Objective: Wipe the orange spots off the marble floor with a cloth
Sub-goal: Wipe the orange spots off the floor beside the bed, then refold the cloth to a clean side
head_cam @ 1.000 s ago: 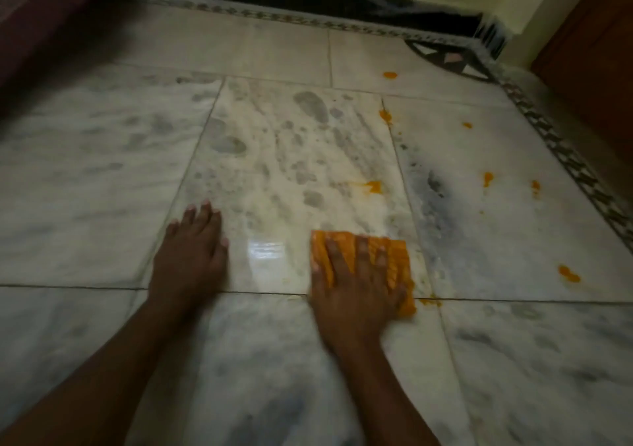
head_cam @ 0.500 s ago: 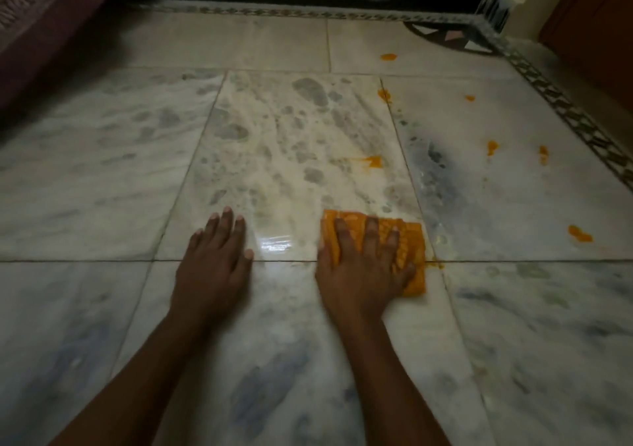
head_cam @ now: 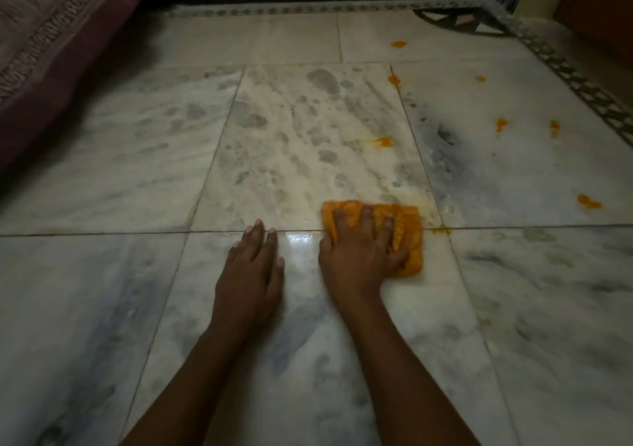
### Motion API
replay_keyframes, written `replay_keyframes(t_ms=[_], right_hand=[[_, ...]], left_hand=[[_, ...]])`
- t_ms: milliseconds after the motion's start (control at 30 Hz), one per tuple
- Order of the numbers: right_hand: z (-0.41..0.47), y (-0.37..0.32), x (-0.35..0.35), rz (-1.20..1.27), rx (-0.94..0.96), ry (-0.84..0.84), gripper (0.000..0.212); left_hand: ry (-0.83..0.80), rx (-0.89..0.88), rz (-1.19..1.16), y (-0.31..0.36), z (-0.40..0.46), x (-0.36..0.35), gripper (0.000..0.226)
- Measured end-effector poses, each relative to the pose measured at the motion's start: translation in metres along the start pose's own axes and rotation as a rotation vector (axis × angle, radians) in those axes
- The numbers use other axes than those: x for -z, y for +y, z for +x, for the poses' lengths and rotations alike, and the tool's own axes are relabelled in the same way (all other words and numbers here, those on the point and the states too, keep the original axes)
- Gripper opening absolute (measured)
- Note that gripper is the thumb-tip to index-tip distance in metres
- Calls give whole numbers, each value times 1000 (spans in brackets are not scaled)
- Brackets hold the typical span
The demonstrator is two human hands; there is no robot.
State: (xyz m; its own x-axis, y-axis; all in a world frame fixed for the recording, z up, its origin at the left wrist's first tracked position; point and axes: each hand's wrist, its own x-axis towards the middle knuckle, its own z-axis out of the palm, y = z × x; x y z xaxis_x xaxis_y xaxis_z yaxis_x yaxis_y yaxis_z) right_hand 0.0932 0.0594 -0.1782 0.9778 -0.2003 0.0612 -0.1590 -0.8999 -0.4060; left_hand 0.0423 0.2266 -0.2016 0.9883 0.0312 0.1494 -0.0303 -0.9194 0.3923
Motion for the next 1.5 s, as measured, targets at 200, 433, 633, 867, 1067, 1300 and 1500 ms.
replay_keyframes(t_ms=[200, 433, 633, 867, 1067, 1300, 1500], right_hand=[[-50, 30, 69, 354, 116, -156, 54], [-70, 36, 130, 1122, 208, -127, 33], [-118, 61, 116, 1541, -202, -233, 17], [-138, 77, 100, 1523, -549, -205, 17], [-113, 79, 110, 1441, -524, -248, 31], [-99, 78, 110, 1361, -589, -261, 34], [-87, 85, 110, 1163, -560, -344, 10]], left_hand=[[-34, 169, -339, 36, -41, 19, 68], [35, 444, -1188, 115, -61, 72, 28], [-154, 426, -1326, 137, -65, 105, 28], [-138, 445, -948, 134, -89, 60, 41], [-215, 331, -690, 144, -76, 55, 59], [-145, 172, -388, 160, -66, 55, 42], [-42, 371, -590, 150, -65, 39, 18]])
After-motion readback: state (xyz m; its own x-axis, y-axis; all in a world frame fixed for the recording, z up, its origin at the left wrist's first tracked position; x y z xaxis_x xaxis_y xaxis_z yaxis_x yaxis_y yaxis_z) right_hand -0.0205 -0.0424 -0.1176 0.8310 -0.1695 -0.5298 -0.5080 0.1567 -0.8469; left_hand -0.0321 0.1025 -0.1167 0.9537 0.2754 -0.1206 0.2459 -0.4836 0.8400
